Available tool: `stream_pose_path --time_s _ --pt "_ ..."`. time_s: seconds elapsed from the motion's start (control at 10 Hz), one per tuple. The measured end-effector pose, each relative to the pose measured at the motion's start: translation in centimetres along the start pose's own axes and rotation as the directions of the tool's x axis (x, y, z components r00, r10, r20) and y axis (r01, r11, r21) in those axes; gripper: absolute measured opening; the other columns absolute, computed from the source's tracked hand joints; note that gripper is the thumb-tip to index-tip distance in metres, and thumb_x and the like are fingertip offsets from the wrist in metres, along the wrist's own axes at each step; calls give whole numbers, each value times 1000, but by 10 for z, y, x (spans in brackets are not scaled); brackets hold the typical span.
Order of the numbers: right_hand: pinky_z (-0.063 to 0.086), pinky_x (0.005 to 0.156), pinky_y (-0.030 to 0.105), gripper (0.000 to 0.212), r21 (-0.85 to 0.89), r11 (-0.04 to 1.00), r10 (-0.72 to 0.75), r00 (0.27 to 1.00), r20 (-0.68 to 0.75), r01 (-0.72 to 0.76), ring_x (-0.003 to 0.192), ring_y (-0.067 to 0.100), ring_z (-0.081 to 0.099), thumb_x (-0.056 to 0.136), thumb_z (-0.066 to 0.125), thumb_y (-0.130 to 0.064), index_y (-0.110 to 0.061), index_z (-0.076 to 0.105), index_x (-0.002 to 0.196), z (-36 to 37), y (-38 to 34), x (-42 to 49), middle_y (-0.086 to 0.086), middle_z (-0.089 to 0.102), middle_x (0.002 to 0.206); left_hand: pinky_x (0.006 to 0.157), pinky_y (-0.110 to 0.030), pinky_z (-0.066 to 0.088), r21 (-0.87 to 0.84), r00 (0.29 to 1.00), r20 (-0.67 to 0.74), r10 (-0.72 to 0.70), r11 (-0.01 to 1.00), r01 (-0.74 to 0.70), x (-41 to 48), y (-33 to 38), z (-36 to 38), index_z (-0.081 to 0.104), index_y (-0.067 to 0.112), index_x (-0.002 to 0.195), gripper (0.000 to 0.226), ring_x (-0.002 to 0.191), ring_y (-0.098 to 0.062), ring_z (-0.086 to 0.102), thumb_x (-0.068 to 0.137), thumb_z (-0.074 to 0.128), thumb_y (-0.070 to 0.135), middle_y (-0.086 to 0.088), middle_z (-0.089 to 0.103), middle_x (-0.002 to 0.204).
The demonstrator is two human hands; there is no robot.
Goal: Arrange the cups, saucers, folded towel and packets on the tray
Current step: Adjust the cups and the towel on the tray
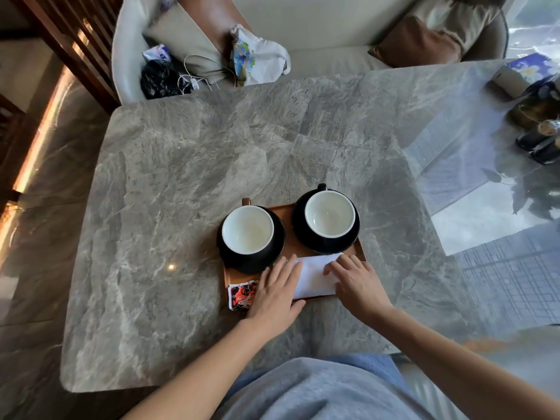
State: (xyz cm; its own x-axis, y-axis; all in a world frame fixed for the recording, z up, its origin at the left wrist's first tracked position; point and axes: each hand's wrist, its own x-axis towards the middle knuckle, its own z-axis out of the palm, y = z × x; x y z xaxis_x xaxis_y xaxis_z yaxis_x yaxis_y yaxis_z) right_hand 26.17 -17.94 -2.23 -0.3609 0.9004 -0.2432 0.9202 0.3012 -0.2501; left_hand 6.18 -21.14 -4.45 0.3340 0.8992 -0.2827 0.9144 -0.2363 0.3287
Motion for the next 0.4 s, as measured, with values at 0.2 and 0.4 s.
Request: stream_pose_path --time_s 0.2,0.4 --pt "39 86 34 27 8 995 -94 985 -143 96 102 20 56 81 55 -18 -27 61 105 -15 -23 5 -8 61 103 117 -37 -7 51 996 -90 6 999 -1 2 -3 -24 -8 20 148 75 145 -12 -12 93 37 44 6 -11 158" --pt "12 115 55 49 -75 967 -255 904 -342 245 141 20 30 90 50 -24 -23 43 138 -55 -52 33 -4 37 151 109 -36 -26 98 937 -347 -39 992 77 14 -7 -85 -18 23 144 80 138 -10 -27 91 34 54 9 -20 154"
